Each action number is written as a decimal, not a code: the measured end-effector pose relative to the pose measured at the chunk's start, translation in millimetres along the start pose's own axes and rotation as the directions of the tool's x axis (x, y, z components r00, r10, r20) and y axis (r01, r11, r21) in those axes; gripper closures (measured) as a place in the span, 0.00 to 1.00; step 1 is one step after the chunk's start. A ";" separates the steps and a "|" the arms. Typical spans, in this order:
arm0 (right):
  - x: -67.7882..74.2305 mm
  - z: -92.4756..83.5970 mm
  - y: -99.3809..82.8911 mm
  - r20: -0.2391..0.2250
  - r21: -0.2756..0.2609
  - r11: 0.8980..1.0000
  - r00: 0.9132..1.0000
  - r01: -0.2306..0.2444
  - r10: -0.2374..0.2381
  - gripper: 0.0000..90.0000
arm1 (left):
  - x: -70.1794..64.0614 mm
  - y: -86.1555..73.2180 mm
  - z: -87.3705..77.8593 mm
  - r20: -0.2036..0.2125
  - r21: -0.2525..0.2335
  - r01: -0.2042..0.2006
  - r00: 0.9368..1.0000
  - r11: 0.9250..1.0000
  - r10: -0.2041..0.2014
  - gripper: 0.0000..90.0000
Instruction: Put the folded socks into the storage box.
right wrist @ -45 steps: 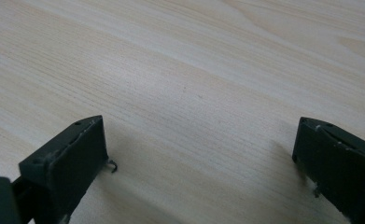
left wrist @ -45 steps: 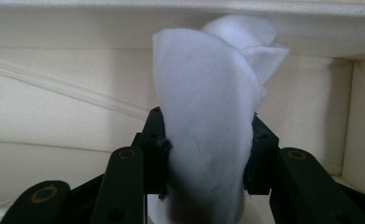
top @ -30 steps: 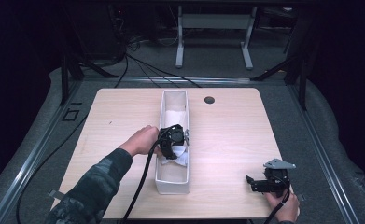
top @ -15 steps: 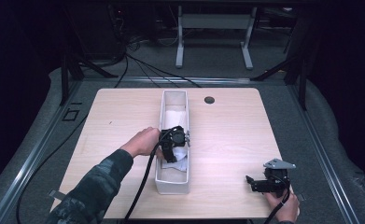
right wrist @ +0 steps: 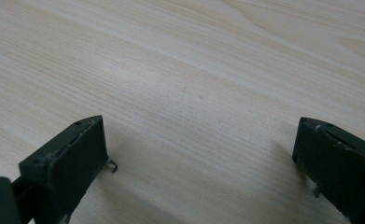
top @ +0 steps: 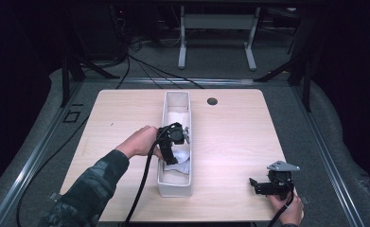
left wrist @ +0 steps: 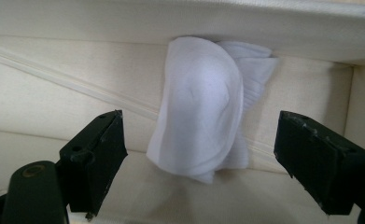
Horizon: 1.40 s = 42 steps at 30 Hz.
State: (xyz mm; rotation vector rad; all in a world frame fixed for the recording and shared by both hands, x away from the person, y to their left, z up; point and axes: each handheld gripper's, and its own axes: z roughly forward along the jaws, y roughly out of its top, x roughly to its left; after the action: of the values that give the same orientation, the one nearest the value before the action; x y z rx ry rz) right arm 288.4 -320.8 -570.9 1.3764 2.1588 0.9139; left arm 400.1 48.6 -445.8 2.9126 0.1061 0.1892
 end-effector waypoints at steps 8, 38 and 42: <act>0.0 0.0 0.0 0.000 0.000 1.000 1.000 0.000 0.000 0.03 | -2.8 -6.2 -28.5 -0.041 -0.029 -0.001 0.999 1.000 -0.001 0.12; 0.1 0.0 0.0 0.000 0.000 1.000 1.000 0.000 0.000 0.03 | -21.8 -98.7 -85.2 -0.121 -0.162 0.128 0.981 0.978 -0.149 0.00; 0.1 0.0 0.0 0.000 0.000 1.000 1.000 0.000 0.000 0.03 | -27.8 -111.1 -82.8 -0.128 -0.172 0.144 0.978 0.975 -0.167 0.00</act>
State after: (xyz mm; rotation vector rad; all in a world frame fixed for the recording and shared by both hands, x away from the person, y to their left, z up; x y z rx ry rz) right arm 288.3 -320.7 -570.9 1.3771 2.1588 0.9139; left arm 355.0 172.0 -393.8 2.7113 0.3256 0.3614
